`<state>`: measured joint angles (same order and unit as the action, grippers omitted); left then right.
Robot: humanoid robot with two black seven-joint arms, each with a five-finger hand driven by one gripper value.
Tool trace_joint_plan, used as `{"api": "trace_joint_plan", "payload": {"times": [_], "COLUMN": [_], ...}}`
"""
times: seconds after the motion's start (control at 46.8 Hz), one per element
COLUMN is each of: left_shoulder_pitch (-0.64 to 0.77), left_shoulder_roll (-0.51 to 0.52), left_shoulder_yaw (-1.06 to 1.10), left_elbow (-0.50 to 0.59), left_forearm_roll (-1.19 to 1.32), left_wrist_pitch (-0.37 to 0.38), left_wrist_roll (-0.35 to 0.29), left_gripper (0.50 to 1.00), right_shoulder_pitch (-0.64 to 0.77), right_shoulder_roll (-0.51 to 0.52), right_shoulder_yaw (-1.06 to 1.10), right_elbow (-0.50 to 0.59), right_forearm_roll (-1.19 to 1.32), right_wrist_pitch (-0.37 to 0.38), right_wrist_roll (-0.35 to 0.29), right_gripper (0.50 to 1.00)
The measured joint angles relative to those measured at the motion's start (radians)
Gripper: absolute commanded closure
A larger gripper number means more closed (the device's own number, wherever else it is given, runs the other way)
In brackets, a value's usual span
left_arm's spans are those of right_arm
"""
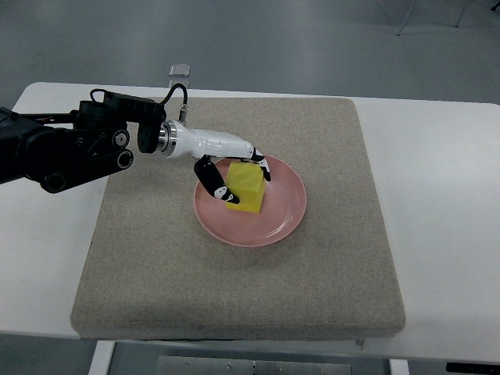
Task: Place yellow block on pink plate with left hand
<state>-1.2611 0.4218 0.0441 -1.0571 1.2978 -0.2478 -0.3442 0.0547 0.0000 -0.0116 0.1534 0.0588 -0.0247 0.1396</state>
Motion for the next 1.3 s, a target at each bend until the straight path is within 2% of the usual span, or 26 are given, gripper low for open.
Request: {"api": "trace_joint_plan", "payload": {"times": [0.128,0.384,0.983,1.303], "left_shoulder_pitch": [0.0,-0.012,0.0,0.036], "left_shoulder_roll": [0.0,0.008,0.054,0.042], "left_shoulder_yaw": [0.0,-0.017,-0.102,-0.101], "left_elbow": [-0.001,0.016,0.307,0.395], "left_forearm_roll": [0.0,-0.002,-0.029,-0.11], "left_wrist_pitch": [0.002,0.004,0.012,0.12], "left_wrist_roll": [0.0,0.001,0.001,0.001], "left_gripper": [0.514,0.512,0.519,0.521], "right_shoulder_pitch": [0.0,0.0,0.0,0.0], "right_shoulder_roll": [0.0,0.0,0.0,0.0], "right_shoulder_yaw": [0.0,0.0,0.0,0.0], "right_elbow": [0.0,0.0,0.0,0.0], "right_forearm_roll": [0.0,0.001,0.0,0.001], "right_wrist_pitch": [0.0,0.0,0.0,0.0], "right_wrist_roll": [0.0,0.0,0.0,0.0], "right_gripper": [0.576,0.576,0.576,0.576]}}
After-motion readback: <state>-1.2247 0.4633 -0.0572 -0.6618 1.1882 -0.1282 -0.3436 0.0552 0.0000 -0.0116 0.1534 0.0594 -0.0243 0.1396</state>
